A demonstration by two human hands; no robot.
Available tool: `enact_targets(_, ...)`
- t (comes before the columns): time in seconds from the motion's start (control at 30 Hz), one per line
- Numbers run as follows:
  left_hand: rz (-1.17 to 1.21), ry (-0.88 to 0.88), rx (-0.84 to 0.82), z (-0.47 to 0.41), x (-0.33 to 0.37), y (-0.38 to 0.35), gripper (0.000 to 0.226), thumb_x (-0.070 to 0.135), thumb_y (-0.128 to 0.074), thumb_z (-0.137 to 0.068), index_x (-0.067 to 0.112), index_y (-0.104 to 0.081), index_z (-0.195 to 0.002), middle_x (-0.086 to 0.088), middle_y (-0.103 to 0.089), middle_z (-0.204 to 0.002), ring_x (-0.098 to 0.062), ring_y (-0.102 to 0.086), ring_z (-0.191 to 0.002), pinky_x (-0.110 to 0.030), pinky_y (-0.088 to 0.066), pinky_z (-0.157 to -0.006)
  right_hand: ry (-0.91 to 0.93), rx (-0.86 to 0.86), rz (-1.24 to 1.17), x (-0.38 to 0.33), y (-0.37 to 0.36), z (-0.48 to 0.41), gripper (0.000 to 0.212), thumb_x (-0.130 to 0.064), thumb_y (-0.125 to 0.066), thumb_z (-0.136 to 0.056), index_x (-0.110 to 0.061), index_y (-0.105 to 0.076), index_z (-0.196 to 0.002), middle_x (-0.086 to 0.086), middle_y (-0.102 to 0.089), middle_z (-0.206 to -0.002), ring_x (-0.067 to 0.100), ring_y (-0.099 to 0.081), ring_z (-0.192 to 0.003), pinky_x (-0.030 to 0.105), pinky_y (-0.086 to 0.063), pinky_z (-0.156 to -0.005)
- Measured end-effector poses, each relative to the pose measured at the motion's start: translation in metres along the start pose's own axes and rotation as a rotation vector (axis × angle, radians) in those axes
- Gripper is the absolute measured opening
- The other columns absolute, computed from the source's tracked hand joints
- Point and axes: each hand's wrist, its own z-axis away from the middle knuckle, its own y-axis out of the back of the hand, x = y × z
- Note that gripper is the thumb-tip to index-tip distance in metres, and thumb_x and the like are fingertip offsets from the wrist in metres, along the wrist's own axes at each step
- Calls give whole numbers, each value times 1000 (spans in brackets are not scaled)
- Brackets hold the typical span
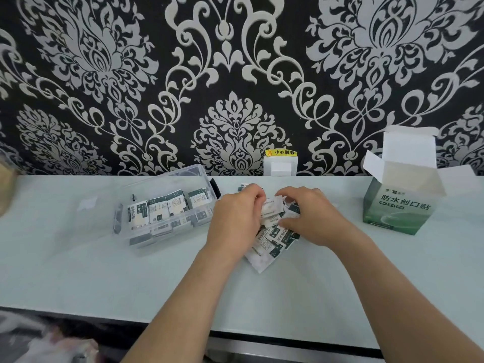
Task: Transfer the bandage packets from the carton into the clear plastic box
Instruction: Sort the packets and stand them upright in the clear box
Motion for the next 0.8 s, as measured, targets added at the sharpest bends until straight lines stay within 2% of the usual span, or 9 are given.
enact_targets(0.1, -26, -64, 89, 1, 0, -2, 17, 24, -56, -96, 16, -70, -96, -2, -66, -62, -24, -60, -56, -39, -52, -56, -9, -11, 63, 2, -4, -3, 35, -27, -74, -80, -22, -56, -109, 3, -56, -101, 24, -47, -100, 34, -43, -80)
enact_targets(0.17, -58, -47, -5, 1, 3, -2, 20, 30, -54, -96, 20, -72, -97, -1, -70, -68, -24, -64, -62, -38, -54, -62, -8, 21, 16, 3, -4, -4, 25, -17, -73, -79, -21, -55, -95, -2, -53, -87, 21, -51, -86, 30, -41, -70)
enact_targets(0.27, -156, 15, -281, 3, 6, -5, 21, 37, -55, -94, 24, -70, -95, 1, -71, -77, -22, -64, -75, -36, -52, -69, -48, 88, -82, 5, -3, -6, 36, 2, -57, -82, -21, -62, -109, -4, -55, -79, 18, -52, -76, 28, -47, -64)
enact_targets(0.33, -200, 3, -343, 6, 10, -8, 21, 39, -55, -93, 23, -68, -95, -1, -69, -80, -25, -62, -79, -36, -51, -69, -74, 89, -109, 7, -2, -6, 41, 5, -50, -83, -20, -63, -113, -5, -58, -76, 16, -54, -73, 27, -48, -61)
enact_targets(0.43, -218, -37, -363, 8, 13, -16, 29, 47, -55, -90, 19, -61, -85, -1, -64, -83, -25, -59, -83, -35, -47, -66, -89, 90, -154, 9, 3, -5, 47, 7, -50, -80, -24, -63, -112, -4, -60, -82, 15, -54, -72, 24, -44, -54)
enact_targets(0.5, -218, -51, -387, 9, 17, -19, 33, 51, -58, -87, 20, -51, -79, 1, -60, -86, -23, -57, -85, -34, -40, -63, -111, 100, -245, 10, 9, -3, 41, 4, -57, -81, -26, -63, -108, -2, -62, -83, 12, -54, -67, 21, -43, -51)
enact_targets(0.57, -219, -65, -390, 10, 20, -20, 33, 52, -60, -85, 22, -47, -78, 0, -61, -89, -23, -57, -88, -32, -35, -62, -147, 86, -416, 11, 16, 0, 34, 2, -65, -81, -23, -63, -103, 0, -62, -78, 13, -56, -63, 25, -48, -53)
enact_targets(0.67, -215, -76, -367, 11, 22, -20, 36, 56, -59, -82, 20, -55, -83, 0, -64, -93, -23, -58, -90, -32, -39, -64, -205, 37, -660, 13, 22, 4, 32, 6, -67, -80, -18, -64, -101, 5, -58, -73, 17, -54, -58, 27, -46, -50)
enact_targets(0.8, -247, -121, -353, 13, 25, -21, 37, 53, -57, -81, 20, -63, -98, 0, -65, -101, -22, -58, -98, -33, -47, -73, -266, 4, -775, 20, 21, 6, 27, 12, -63, -80, -8, -63, -98, 11, -55, -66, 17, -46, -50, 22, -37, -45)
